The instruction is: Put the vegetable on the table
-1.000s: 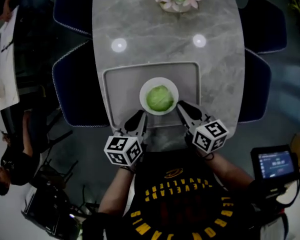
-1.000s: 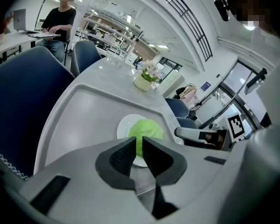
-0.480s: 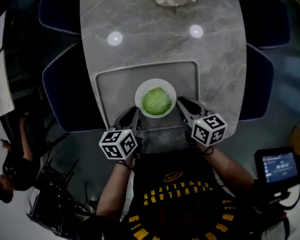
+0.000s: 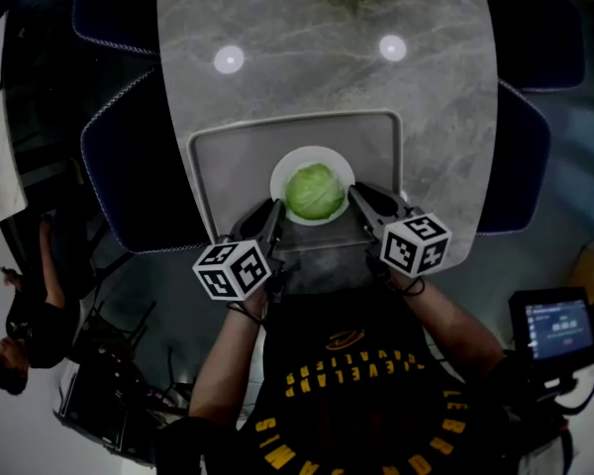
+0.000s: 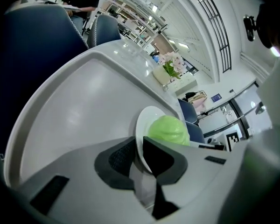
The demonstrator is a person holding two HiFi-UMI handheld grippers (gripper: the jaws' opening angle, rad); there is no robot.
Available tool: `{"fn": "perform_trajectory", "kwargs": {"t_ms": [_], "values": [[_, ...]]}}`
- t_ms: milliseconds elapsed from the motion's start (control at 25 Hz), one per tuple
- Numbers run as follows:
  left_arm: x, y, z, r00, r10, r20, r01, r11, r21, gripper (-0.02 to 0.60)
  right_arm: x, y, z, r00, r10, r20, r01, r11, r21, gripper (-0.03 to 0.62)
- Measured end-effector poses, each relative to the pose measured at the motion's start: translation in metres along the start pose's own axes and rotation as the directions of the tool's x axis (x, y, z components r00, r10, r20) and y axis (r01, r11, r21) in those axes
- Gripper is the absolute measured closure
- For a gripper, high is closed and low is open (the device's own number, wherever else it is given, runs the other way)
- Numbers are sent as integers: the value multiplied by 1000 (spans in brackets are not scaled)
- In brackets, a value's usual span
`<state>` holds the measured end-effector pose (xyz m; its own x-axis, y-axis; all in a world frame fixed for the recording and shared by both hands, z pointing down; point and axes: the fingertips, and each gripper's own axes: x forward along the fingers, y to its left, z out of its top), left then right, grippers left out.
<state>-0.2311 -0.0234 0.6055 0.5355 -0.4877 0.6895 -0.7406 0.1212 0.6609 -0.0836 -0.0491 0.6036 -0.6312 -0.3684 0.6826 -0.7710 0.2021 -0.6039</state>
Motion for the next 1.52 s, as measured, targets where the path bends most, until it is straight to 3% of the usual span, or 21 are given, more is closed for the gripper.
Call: {"fn": "perform_trajectory", "kwargs": {"t_ms": [200, 360, 480, 960, 1520], "values": [[-1, -1, 0, 1000, -15, -6, 15, 1000, -21, 541, 1, 2, 0, 1000, 19, 4, -19, 1000, 23, 549], [-1, 3, 0, 999, -40, 16, 42, 991, -125, 541, 3, 1, -2, 999, 46, 17, -48, 992, 118, 549], [0, 4, 0, 999, -38, 20, 41, 986, -160, 545, 3, -1, -2, 998, 53, 29, -57, 984, 167, 554], [-1, 7, -1, 1000, -14, 5, 15, 981, -191, 546, 5, -2, -2, 998, 51, 27, -56, 976, 209, 556], [11, 9, 34, 999, -43, -9, 41, 988, -147, 546, 23, 0, 29, 997, 28, 75, -43, 977, 211, 556]]}}
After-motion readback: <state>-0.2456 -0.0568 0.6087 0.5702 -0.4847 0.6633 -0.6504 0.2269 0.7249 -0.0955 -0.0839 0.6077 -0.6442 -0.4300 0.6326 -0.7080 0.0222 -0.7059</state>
